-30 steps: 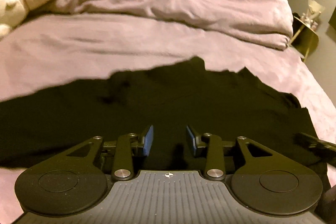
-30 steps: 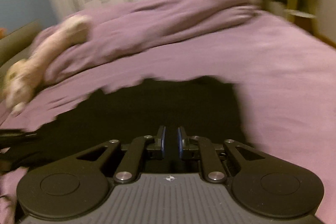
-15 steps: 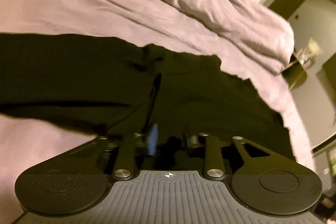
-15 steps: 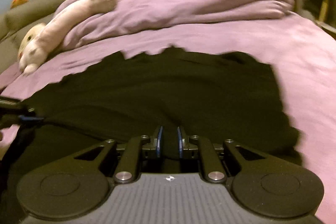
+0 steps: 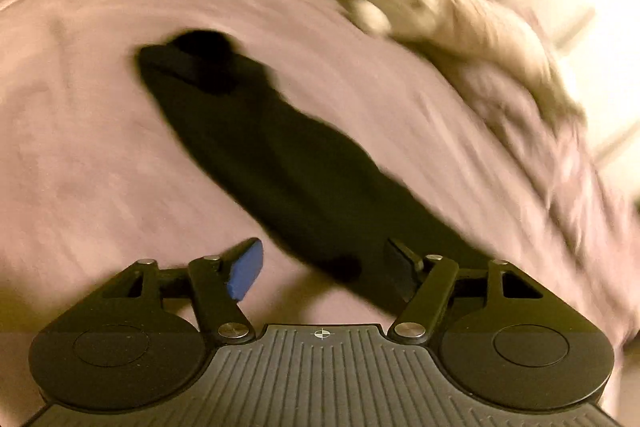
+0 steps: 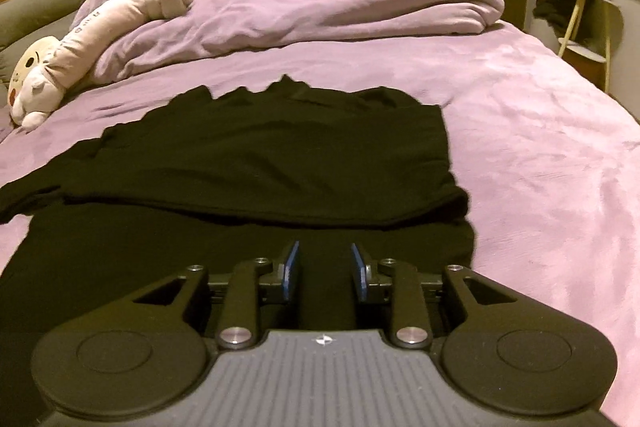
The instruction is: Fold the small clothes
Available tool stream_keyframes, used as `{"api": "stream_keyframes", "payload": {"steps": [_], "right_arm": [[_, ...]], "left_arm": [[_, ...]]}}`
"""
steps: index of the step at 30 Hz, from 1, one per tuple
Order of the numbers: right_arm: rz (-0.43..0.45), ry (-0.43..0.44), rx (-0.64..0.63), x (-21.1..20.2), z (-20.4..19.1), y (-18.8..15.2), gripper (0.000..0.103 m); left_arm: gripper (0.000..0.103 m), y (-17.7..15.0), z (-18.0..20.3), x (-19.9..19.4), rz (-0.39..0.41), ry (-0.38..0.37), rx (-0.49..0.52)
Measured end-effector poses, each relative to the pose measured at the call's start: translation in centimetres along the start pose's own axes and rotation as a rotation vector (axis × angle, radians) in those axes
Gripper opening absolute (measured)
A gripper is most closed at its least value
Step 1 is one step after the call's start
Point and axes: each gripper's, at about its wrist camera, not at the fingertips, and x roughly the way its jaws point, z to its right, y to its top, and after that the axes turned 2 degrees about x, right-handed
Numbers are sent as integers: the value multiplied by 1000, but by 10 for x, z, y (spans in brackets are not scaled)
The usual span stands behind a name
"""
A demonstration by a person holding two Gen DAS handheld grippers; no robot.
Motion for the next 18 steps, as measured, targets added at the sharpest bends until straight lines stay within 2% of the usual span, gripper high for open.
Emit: {"api": "stream_keyframes", "payload": {"steps": [2, 4, 8, 11, 13, 15, 18], "right_arm": [[1, 6, 7, 1, -7, 4, 27], [5, 15, 21, 1, -13, 9, 27], [13, 15, 55, 0, -22, 16, 27], [5, 6, 77, 0, -24, 17, 28], [-8, -13, 85, 1, -25, 16, 28], [-17, -30, 91, 1, -24, 14, 28], [-25, -43, 106, 1, -22, 14, 28]], "left_arm": [[70, 19, -22, 1, 37, -26, -104], [70, 32, -36, 6, 82, -19, -173], [62, 49, -56, 19, 125, -52, -293], [50, 51, -59, 24, 149, -50, -294], [26, 52, -59, 27, 152, -36, -286], [7, 53, -62, 30, 138, -1, -282], [6, 51, -69, 21, 145, -26, -289]]}}
